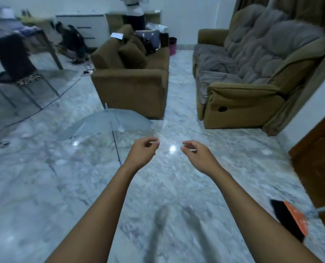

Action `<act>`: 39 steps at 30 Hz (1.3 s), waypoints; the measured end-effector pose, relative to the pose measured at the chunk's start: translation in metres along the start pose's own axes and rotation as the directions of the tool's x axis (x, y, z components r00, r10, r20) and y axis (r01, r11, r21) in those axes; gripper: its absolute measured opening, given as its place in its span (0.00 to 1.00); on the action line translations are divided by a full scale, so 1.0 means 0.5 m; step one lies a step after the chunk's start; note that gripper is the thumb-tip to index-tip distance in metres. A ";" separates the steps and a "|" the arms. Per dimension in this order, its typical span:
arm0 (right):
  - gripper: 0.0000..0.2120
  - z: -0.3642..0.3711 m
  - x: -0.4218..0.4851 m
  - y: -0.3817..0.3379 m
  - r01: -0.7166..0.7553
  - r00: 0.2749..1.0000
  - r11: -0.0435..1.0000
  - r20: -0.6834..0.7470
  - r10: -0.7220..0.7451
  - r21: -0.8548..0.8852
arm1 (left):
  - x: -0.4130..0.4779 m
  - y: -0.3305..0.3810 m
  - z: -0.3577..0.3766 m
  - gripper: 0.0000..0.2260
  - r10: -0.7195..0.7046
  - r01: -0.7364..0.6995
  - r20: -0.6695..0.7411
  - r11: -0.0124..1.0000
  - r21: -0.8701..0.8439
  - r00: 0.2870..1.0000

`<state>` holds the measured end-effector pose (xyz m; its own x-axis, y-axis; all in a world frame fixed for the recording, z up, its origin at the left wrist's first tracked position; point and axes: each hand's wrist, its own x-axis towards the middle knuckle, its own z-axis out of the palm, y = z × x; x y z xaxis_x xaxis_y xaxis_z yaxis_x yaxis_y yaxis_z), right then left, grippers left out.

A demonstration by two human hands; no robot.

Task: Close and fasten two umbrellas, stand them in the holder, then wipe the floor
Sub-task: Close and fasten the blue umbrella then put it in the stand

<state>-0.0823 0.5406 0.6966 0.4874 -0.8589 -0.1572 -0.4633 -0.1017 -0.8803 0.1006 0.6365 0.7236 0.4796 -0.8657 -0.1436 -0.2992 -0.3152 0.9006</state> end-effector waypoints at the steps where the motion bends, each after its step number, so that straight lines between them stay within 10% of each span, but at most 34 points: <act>1: 0.17 0.034 0.030 -0.015 0.005 1.000 1.000 0.029 -0.005 -0.002 | 0.020 -0.017 -0.036 0.11 -0.021 0.021 -0.021 1.000 -0.005 1.000; 20: 0.12 0.589 0.684 0.006 -0.142 0.907 0.988 0.393 0.152 -0.054 | 0.557 -0.401 -0.371 0.06 -0.468 0.440 -0.132 0.877 -0.194 0.874; 39: 0.17 1.127 1.006 0.370 -0.263 0.910 0.961 0.307 0.278 -0.088 | 0.941 -1.053 -0.427 0.14 -0.412 0.412 0.000 0.911 -0.015 0.911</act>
<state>0.4942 0.3723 0.2023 0.5424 -0.6557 -0.5252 -0.6387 0.0844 -0.7648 0.6600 0.4783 0.2693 0.5601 -0.6590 -0.5020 -0.0628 -0.6380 0.7675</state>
